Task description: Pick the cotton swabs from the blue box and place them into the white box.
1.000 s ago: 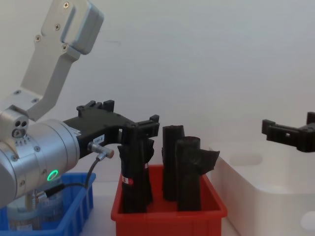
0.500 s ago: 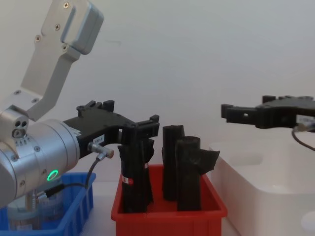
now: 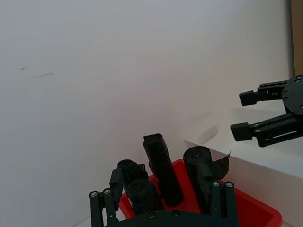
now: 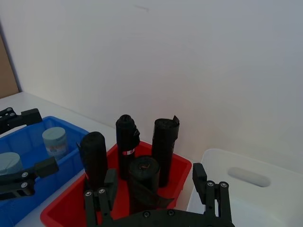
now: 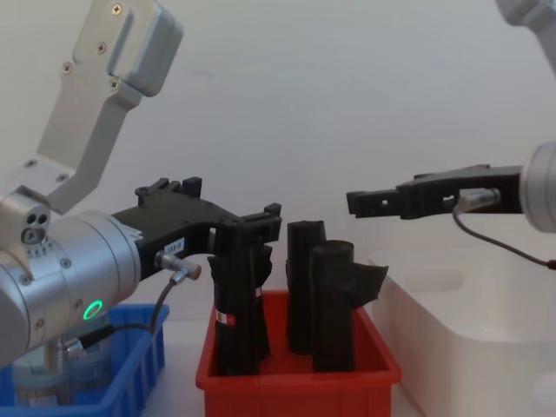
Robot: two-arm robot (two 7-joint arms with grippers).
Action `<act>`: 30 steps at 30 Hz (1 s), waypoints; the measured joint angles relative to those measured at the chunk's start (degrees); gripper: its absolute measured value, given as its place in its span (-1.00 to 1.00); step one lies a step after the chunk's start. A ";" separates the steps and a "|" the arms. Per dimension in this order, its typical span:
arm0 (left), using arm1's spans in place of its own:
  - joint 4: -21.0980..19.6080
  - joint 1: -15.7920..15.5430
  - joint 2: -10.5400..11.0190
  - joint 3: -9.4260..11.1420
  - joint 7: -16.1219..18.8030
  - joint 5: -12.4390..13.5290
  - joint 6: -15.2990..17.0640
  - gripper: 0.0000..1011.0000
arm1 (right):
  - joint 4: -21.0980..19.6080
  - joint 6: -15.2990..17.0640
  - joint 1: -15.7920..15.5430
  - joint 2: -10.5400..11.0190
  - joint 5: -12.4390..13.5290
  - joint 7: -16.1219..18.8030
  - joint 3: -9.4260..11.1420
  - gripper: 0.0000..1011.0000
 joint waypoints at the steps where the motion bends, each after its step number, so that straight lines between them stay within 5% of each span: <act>1: 0.00 0.00 0.00 0.00 0.00 0.00 0.00 0.99 | 0.38 0.44 0.35 -0.21 -0.33 0.08 -0.09 0.98; 13: 0.00 0.00 0.00 0.00 0.00 0.00 0.00 0.99 | 7.94 4.24 5.79 -3.76 -3.89 1.78 -1.98 0.98; 30: 0.00 0.00 0.00 0.00 0.00 0.00 0.00 0.99 | 17.05 5.20 10.32 -6.22 -6.85 2.90 -2.96 0.98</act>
